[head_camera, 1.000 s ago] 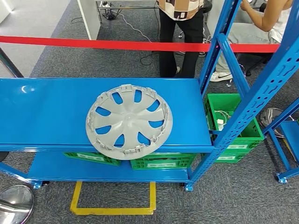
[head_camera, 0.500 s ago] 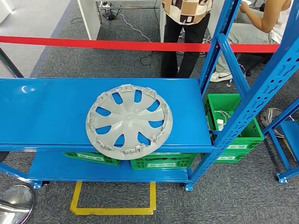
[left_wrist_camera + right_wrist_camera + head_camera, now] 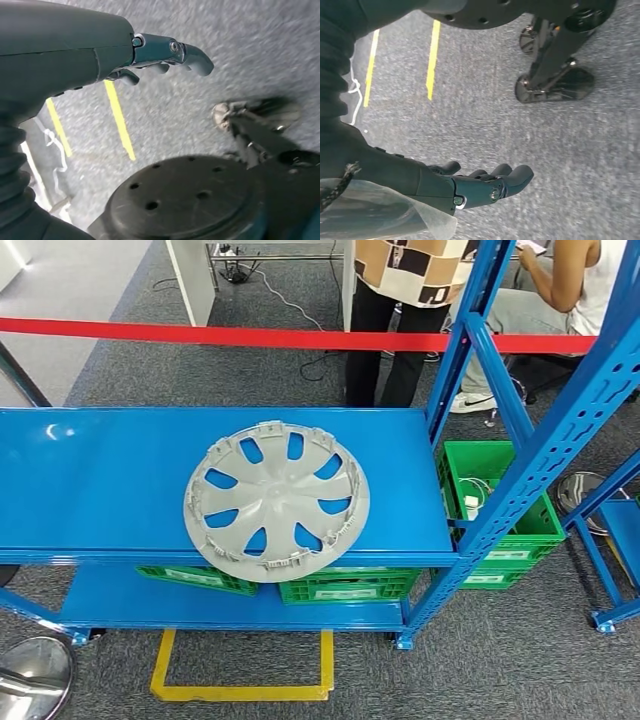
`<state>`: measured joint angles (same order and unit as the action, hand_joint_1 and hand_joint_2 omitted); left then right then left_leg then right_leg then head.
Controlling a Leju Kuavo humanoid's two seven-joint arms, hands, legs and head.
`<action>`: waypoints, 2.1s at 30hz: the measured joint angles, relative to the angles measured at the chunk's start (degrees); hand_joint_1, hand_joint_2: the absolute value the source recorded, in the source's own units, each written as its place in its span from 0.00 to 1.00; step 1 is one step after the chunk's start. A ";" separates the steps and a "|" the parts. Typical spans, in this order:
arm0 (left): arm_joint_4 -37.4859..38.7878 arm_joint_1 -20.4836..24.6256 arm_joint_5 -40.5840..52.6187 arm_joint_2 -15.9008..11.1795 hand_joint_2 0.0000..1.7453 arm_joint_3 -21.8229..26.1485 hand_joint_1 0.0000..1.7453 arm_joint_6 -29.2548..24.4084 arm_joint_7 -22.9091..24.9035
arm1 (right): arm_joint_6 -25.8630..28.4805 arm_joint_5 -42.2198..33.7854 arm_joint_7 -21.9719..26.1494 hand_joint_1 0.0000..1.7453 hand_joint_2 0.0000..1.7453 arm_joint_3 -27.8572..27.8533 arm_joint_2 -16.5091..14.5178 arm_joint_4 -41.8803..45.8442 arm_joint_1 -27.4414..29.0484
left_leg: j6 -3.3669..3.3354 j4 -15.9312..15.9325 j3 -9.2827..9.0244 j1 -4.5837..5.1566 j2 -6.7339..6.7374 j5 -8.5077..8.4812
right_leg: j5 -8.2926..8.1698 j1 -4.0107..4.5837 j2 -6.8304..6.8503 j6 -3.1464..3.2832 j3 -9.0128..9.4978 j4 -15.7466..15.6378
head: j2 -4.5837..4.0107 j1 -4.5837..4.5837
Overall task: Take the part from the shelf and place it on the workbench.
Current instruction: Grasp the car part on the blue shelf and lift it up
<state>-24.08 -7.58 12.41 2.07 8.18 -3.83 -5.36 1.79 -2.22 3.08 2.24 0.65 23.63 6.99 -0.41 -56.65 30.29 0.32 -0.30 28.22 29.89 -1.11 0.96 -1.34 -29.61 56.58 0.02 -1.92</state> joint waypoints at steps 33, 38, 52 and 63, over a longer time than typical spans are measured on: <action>11.55 6.68 38.81 2.94 0.00 19.75 0.00 -8.67 -7.10 | -0.83 -1.10 8.97 0.00 0.00 19.16 3.61 21.01 -1.45 | -0.01 -0.02 -0.03 0.02 0.00 -0.01 | -0.04 -0.02 -0.02 -0.04 0.27 0.00 | 0.01 0.00; 11.87 7.02 40.70 2.94 0.00 19.72 0.00 -8.11 -7.10 | -3.85 -2.43 9.36 0.00 0.00 24.24 6.48 29.12 -0.61 | -0.01 -0.02 -0.02 0.02 0.00 -0.01 | -0.04 -0.02 -0.02 -0.04 0.27 0.00 | 0.00 0.00; 12.51 7.71 45.49 2.86 0.00 17.87 0.00 -6.52 -6.47 | -11.36 -7.69 13.22 0.00 0.00 39.87 18.10 50.27 0.30 | -0.01 -0.03 -0.02 0.03 0.00 -0.01 | -0.04 -0.03 -0.02 -0.04 0.28 0.00 | 0.00 -0.01; 12.51 8.26 47.92 2.78 0.00 15.71 0.00 -4.87 -6.10 | -12.39 -5.97 22.95 0.00 1.00 45.41 22.99 63.05 -1.09 | -0.03 -0.04 -0.02 0.02 0.00 -0.03 | -0.05 -0.02 -0.02 -0.04 0.28 0.01 | 0.00 -0.01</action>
<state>-11.56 0.68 60.33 4.84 23.89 -8.70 -11.46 -10.59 -8.19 26.03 47.65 23.64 86.68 5.89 -0.44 -56.69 30.26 0.34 -0.29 28.19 29.84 -1.13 0.94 -1.38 -29.33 56.59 0.02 -1.93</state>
